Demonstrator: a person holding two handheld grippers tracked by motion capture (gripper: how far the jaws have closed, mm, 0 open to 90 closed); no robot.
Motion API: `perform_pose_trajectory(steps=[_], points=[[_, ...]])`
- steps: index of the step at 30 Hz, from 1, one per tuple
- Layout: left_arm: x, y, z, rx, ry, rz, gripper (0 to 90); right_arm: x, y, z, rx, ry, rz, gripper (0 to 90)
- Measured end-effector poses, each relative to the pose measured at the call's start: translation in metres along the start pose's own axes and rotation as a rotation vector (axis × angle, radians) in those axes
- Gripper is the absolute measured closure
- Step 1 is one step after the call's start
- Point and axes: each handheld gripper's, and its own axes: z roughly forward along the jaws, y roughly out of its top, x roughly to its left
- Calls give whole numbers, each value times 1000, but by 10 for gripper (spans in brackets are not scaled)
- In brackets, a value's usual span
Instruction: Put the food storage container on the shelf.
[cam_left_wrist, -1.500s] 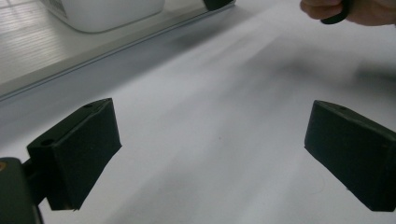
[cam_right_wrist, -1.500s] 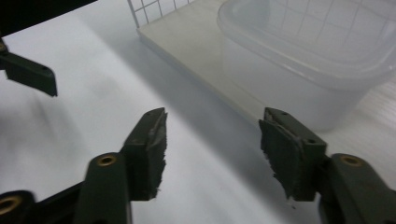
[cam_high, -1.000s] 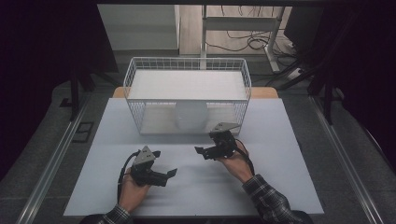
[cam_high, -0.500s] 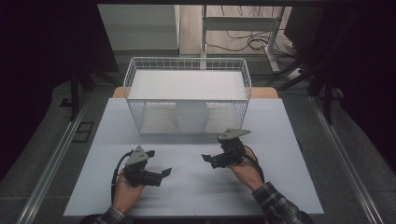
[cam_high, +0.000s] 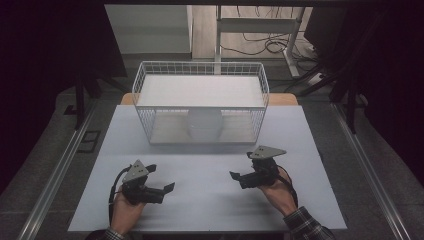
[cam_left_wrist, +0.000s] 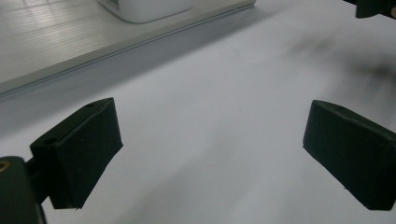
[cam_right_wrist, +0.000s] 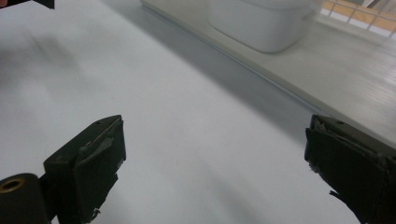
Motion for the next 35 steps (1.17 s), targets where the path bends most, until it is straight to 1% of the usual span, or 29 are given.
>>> perform_pose_trajectory(steps=[2, 3, 4, 6, 7, 10, 14, 18, 19, 20, 23, 25, 27, 29, 33, 34, 35], points=[[1, -2, -3, -1, 6, -4, 39, -1, -2, -3, 3, -2, 4, 51], [1, -4, -7, -3, 10, -7, 39, -2, -7, -7, 5, -10, 9, 51], [1, -4, -7, -3, 10, -7, 39, -2, -7, -7, 5, -10, 9, 51], [1, -5, -10, -1, 18, -6, 39, -5, -14, -14, 9, -22, 19, 51], [1, -8, -14, 1, 27, -4, 39, -5, -16, -16, 8, -24, 26, 51], [2, -10, -17, 3, 34, -4, 39, -6, -19, -21, 5, -30, 35, 51], [4, -18, -26, 1, 49, -19, 39, -7, -28, -31, 4, -35, 58, 48], [6, -21, -29, 1, 56, -25, 38, -7, -35, -35, 12, -39, 72, 40], [6, -23, -29, 1, 56, -29, 38, -6, -40, -38, 15, -41, 89, 21], [7, -24, -30, 2, 56, -30, 38, -6, -40, -38, 15, -41, 89, 21], [7, -26, -30, 10, 57, -33, 37, -6, -48, -40, 26, -37, 106, 7], [8, -28, -30, 20, 57, -36, 36, -5, -53, -41, 44, -40, 103, 0], [8, -30, -29, 42, 51, -39, 36, -3, -60, -43, 73, -58, 84, 0], [8, -31, -28, 51, 53, -35, 36, -4, -62, -43, 88, -59, 88, 0], [9, -31, -26, 55, 47, -35, 36, -4, -62, -41, 90, -66, 88, 0], [9, -31, -25, 55, 31, -38, 37, -3, -63, -39, 101, -68, 83, 0], [9, -31, -25, 55, 31, -38, 39, -3, -63, -39, 101, -68, 83, 0]])
